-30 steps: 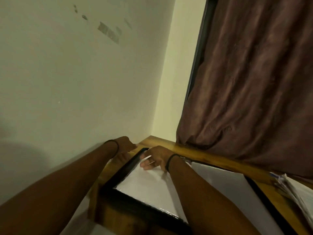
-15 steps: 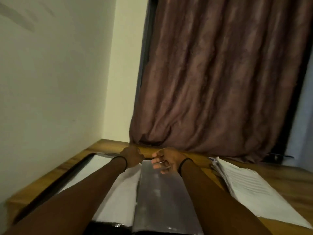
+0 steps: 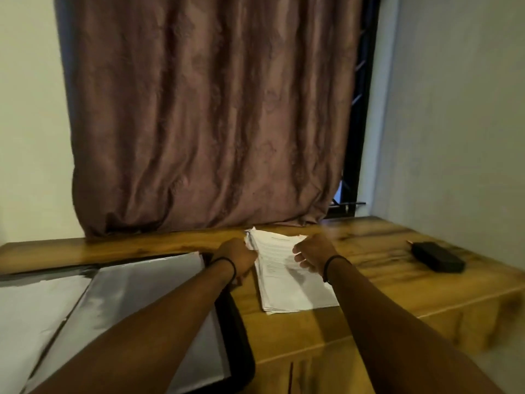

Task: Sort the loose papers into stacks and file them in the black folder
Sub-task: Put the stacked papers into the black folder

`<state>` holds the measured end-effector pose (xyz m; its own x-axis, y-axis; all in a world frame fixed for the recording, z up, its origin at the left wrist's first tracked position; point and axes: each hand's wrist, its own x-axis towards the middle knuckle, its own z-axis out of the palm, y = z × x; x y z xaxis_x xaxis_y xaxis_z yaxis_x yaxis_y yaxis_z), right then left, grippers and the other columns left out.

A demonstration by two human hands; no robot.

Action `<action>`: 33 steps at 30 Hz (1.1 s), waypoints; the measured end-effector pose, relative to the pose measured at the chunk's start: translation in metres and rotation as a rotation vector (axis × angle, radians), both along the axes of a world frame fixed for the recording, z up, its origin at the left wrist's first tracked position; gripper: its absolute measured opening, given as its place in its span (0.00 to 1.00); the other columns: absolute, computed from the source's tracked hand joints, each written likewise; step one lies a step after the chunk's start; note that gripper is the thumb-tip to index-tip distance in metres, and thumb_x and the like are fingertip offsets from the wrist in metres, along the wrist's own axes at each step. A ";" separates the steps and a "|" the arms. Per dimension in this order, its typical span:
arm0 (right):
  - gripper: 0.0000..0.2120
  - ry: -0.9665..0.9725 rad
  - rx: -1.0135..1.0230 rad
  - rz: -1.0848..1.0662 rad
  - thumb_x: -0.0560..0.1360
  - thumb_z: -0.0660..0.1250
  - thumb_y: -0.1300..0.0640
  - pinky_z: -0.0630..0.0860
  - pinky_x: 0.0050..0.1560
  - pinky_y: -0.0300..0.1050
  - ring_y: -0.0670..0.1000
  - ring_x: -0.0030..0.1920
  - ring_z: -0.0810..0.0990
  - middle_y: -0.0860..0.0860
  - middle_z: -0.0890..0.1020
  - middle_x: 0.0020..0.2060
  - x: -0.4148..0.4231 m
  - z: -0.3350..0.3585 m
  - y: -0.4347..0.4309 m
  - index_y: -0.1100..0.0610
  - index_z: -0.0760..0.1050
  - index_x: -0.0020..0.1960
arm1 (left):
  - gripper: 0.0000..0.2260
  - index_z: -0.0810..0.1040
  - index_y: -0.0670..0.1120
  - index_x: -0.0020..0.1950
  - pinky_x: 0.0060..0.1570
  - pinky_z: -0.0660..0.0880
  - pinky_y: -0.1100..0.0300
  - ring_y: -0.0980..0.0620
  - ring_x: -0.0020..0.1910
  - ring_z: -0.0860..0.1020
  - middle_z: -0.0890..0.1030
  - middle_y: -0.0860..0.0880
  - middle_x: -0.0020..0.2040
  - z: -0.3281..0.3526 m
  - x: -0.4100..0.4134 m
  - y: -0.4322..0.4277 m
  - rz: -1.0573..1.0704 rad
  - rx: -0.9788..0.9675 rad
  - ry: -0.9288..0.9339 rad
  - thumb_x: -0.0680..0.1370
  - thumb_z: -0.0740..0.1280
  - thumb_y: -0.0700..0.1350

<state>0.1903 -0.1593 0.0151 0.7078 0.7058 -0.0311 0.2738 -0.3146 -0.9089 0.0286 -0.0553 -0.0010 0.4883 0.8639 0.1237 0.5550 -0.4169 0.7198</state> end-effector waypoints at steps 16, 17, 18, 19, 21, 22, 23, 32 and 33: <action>0.17 -0.591 -0.382 -0.299 0.77 0.64 0.52 0.69 0.64 0.55 0.60 0.65 0.71 0.57 0.76 0.63 0.051 -0.054 -0.005 0.56 0.75 0.64 | 0.14 0.81 0.47 0.61 0.48 0.76 0.57 0.44 0.54 0.80 0.81 0.44 0.60 -0.033 0.058 0.009 0.112 0.196 0.086 0.78 0.68 0.51; 0.17 -0.596 -0.376 -0.304 0.77 0.64 0.53 0.69 0.64 0.54 0.59 0.64 0.72 0.56 0.76 0.63 0.051 -0.054 -0.004 0.55 0.75 0.64 | 0.15 0.80 0.47 0.62 0.50 0.76 0.56 0.44 0.55 0.80 0.81 0.44 0.60 -0.034 0.057 0.009 0.106 0.195 0.078 0.78 0.68 0.51; 0.15 -0.605 -0.359 -0.309 0.77 0.63 0.54 0.70 0.63 0.54 0.59 0.64 0.73 0.56 0.77 0.62 0.051 -0.053 -0.003 0.55 0.75 0.62 | 0.15 0.80 0.47 0.62 0.51 0.76 0.56 0.44 0.55 0.80 0.81 0.44 0.61 -0.035 0.056 0.009 0.106 0.200 0.070 0.78 0.68 0.51; 0.13 -0.608 -0.333 -0.319 0.77 0.63 0.54 0.70 0.63 0.54 0.59 0.63 0.74 0.56 0.78 0.60 0.051 -0.051 -0.002 0.55 0.75 0.61 | 0.15 0.80 0.47 0.62 0.50 0.76 0.56 0.44 0.55 0.80 0.81 0.44 0.61 -0.035 0.056 0.009 0.107 0.197 0.068 0.78 0.68 0.51; 0.10 -0.607 -0.299 -0.346 0.78 0.61 0.55 0.70 0.63 0.56 0.58 0.60 0.75 0.55 0.79 0.58 0.053 -0.048 -0.001 0.54 0.74 0.58 | 0.15 0.80 0.46 0.61 0.47 0.76 0.58 0.44 0.55 0.80 0.81 0.44 0.60 -0.035 0.055 0.010 0.106 0.190 0.060 0.77 0.68 0.51; 0.10 -0.604 -0.293 -0.361 0.78 0.61 0.56 0.70 0.63 0.57 0.58 0.60 0.76 0.54 0.79 0.57 0.054 -0.046 -0.001 0.53 0.74 0.57 | 0.15 0.80 0.47 0.61 0.45 0.74 0.59 0.45 0.54 0.80 0.82 0.45 0.60 -0.034 0.055 0.009 0.103 0.193 0.056 0.78 0.68 0.51; 0.09 -0.590 -0.290 -0.368 0.78 0.61 0.56 0.70 0.63 0.56 0.58 0.59 0.76 0.54 0.80 0.57 0.055 -0.044 -0.001 0.53 0.74 0.57 | 0.14 0.80 0.47 0.61 0.44 0.73 0.59 0.45 0.54 0.80 0.82 0.45 0.59 -0.034 0.054 0.008 0.100 0.189 0.055 0.78 0.68 0.52; 0.07 -0.557 -0.145 -0.368 0.78 0.63 0.52 0.77 0.54 0.53 0.56 0.49 0.80 0.54 0.82 0.49 0.059 -0.040 -0.002 0.54 0.76 0.51 | 0.20 0.73 0.44 0.63 0.50 0.76 0.56 0.44 0.55 0.79 0.80 0.46 0.60 -0.037 0.050 0.011 0.131 0.166 0.025 0.78 0.66 0.56; 0.08 -0.598 -0.080 -0.383 0.78 0.62 0.52 0.77 0.52 0.51 0.57 0.48 0.80 0.54 0.82 0.48 0.057 -0.037 -0.004 0.54 0.77 0.51 | 0.22 0.70 0.42 0.65 0.51 0.76 0.55 0.43 0.57 0.78 0.78 0.44 0.61 -0.036 0.051 0.011 0.141 0.155 0.029 0.78 0.66 0.56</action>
<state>0.2472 -0.1633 -0.0217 0.8171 0.4163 0.3988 0.5755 -0.5474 -0.6076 0.0794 -0.0447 -0.0373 0.3688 0.8958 0.2480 0.6351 -0.4376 0.6365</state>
